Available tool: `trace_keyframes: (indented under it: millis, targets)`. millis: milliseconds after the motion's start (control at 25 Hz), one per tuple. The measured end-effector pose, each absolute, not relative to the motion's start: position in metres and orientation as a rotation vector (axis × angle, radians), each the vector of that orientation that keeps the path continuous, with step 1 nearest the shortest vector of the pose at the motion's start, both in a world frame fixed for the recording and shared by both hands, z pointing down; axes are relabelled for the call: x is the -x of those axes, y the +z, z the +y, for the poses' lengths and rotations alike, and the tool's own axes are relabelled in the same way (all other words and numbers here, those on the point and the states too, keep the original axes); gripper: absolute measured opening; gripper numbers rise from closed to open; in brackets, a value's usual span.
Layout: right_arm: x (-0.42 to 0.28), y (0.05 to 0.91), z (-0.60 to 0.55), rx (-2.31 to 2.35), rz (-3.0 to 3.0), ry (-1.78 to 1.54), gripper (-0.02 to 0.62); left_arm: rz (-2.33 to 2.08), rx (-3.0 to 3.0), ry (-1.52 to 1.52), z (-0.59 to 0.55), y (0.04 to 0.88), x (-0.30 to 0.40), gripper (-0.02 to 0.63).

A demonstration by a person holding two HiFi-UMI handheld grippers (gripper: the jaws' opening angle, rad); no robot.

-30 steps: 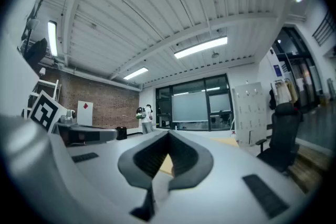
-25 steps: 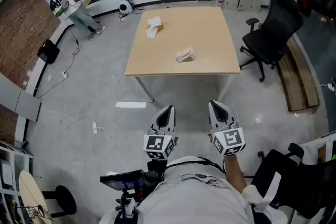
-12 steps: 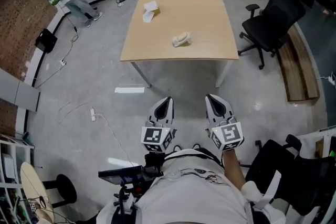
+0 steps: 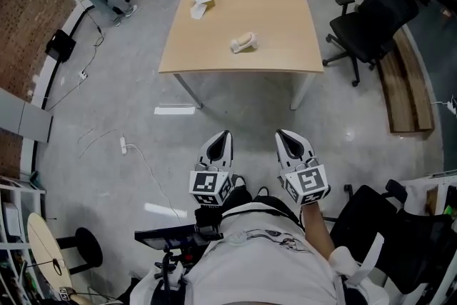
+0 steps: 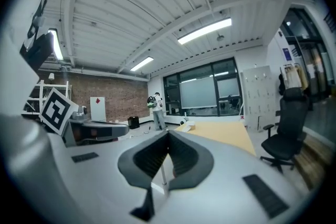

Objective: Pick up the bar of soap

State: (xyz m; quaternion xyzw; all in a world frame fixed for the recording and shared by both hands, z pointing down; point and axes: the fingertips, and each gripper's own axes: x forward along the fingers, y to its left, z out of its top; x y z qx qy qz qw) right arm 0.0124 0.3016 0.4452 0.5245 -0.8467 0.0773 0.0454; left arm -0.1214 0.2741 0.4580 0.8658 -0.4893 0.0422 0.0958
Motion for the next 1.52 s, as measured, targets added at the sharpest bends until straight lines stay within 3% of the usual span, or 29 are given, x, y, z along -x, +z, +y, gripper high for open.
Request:
trace_keyframes:
  millis: [720, 1520]
  targets:
    - [0.009, 0.424, 0.155, -1.556, -2.631, 0.134, 0.003, -1.377, -2.620, 0.069, 0.116, 0.444, 0.115, 0.000]
    - [0.018, 0.451, 0.036, -1.581, -2.529, 0.272, 0.003, -1.243, -2.611, 0.160, 0.004, 0.466, 0.118, 0.000]
